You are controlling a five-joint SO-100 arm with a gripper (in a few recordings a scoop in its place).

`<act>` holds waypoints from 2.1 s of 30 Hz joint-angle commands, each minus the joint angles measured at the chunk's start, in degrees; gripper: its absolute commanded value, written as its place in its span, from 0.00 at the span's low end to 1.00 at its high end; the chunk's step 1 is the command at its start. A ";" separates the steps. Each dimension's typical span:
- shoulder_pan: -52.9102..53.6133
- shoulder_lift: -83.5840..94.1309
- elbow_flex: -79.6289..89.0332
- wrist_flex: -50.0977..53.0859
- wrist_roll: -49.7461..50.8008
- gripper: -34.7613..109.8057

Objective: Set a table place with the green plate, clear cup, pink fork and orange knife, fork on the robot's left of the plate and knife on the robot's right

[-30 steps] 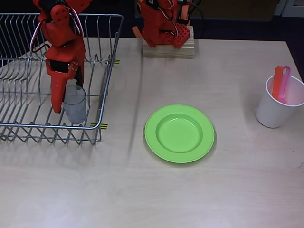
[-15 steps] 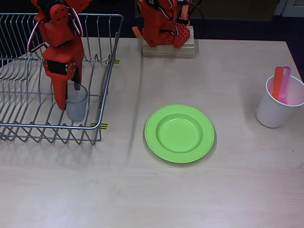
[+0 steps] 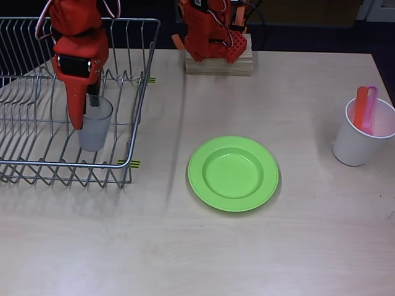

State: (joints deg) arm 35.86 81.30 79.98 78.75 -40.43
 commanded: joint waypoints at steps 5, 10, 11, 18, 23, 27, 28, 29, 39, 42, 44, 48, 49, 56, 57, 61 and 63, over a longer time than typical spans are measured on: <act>-4.13 20.74 -0.18 1.49 -3.43 0.43; -12.74 26.37 -0.70 -0.18 -1.85 0.43; -14.68 26.19 -0.97 -0.62 -0.97 0.44; -26.54 14.15 -8.00 -2.55 6.24 0.44; -32.17 0.35 -16.87 -1.49 13.45 0.44; -36.47 -8.79 -22.24 -1.58 21.18 0.44; -37.71 -11.25 -24.26 -1.49 23.03 0.44; -38.85 -14.06 -26.72 -1.05 25.05 0.44; -45.09 -29.71 -37.53 0.62 40.69 0.45; -45.70 -32.17 -38.50 0.62 42.98 0.45; -45.70 -32.96 -38.50 0.79 44.03 0.45; -45.70 -33.40 -38.67 1.85 46.05 0.45; -45.70 -33.22 -38.23 2.20 46.76 0.45; -45.44 -31.90 -36.39 4.66 52.29 0.45; -45.44 -31.90 -36.65 4.83 52.91 0.45; -45.79 -33.05 -37.79 5.80 55.90 0.45; -45.79 -33.93 -38.85 6.42 56.87 0.45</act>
State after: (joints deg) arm -8.53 45.88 43.15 83.58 14.24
